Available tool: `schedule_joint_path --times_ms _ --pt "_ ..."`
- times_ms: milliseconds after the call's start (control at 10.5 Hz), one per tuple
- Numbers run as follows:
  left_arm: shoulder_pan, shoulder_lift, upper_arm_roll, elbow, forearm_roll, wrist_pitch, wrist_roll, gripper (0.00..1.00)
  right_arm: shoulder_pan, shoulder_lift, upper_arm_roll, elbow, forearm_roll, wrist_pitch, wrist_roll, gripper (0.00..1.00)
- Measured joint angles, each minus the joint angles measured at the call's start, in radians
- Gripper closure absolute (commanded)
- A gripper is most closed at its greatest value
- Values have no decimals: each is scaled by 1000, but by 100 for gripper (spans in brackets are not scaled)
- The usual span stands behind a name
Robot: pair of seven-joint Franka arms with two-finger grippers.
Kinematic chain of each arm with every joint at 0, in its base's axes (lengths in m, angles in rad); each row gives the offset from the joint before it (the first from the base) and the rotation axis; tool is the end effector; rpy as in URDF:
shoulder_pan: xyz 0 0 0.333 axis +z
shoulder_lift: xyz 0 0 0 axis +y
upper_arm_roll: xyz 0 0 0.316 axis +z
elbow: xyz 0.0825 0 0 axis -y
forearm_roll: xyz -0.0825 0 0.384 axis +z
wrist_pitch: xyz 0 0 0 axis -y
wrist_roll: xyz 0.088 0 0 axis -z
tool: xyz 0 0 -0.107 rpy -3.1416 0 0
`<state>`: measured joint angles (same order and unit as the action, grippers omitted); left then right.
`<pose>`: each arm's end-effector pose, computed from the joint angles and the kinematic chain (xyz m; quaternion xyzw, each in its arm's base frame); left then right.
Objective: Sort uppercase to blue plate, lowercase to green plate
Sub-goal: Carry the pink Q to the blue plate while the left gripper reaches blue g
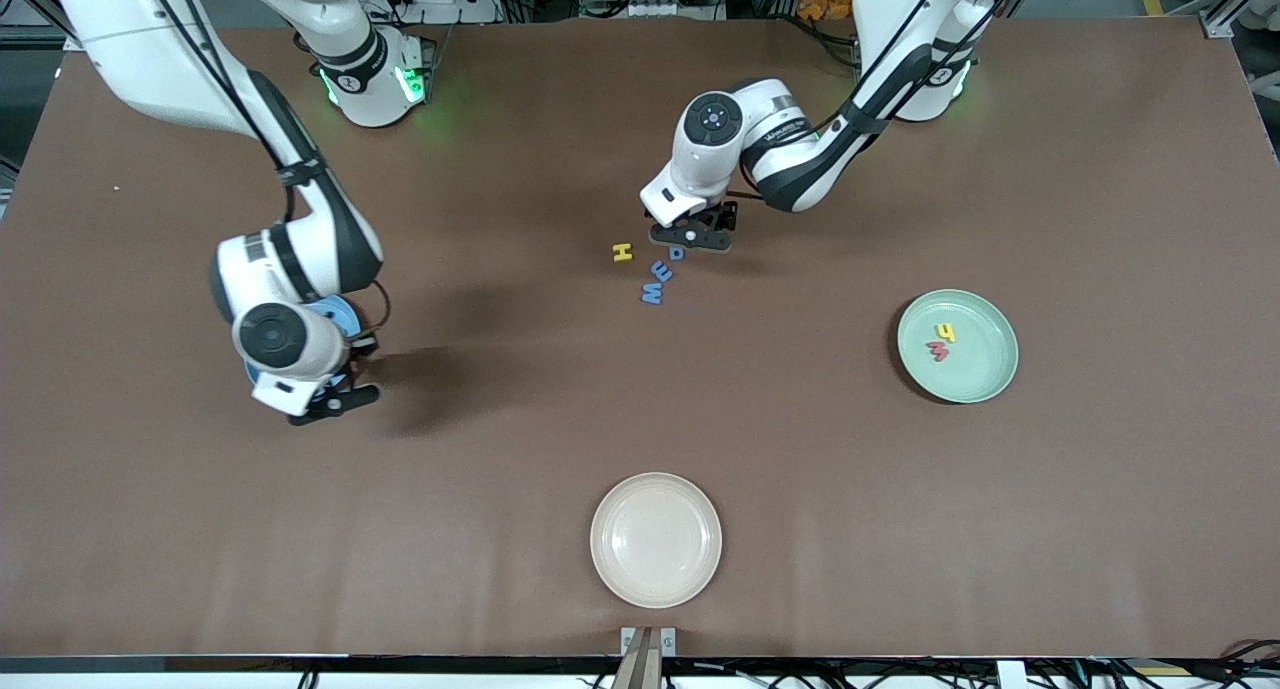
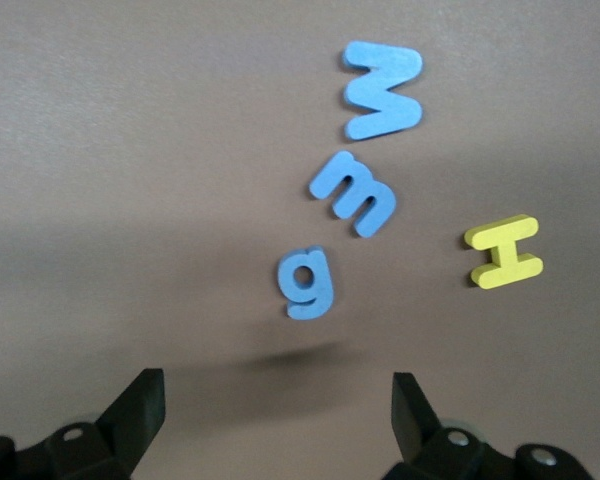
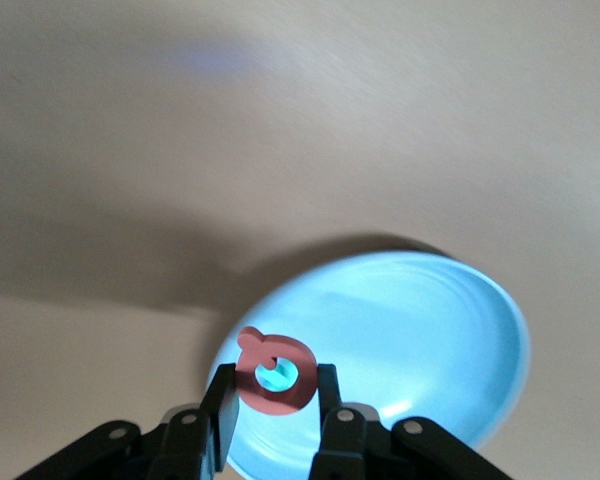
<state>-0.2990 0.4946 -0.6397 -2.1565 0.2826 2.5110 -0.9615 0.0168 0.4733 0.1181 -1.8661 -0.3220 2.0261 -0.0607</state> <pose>0.3280 -0.4575 0.2076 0.9950 -0.0775 -0.0557 0.0301 0.6011 0.0602 0.2431 0.9655 0.1848 -0.1468 0.1097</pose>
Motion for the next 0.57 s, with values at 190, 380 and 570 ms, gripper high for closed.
schedule_joint_path --times_ms 190,380,570 --pt "-42 24 36 19 20 0 -7 4 1 -7 -77 -17 40 2 -111 64" --pt "-56 48 54 29 44 0 -13 8 -1 5 -120 -81 46 104 -135 44" --pt "-61 70 72 44 53 0 -13 9 -1 25 -152 -109 46 176 -169 16"
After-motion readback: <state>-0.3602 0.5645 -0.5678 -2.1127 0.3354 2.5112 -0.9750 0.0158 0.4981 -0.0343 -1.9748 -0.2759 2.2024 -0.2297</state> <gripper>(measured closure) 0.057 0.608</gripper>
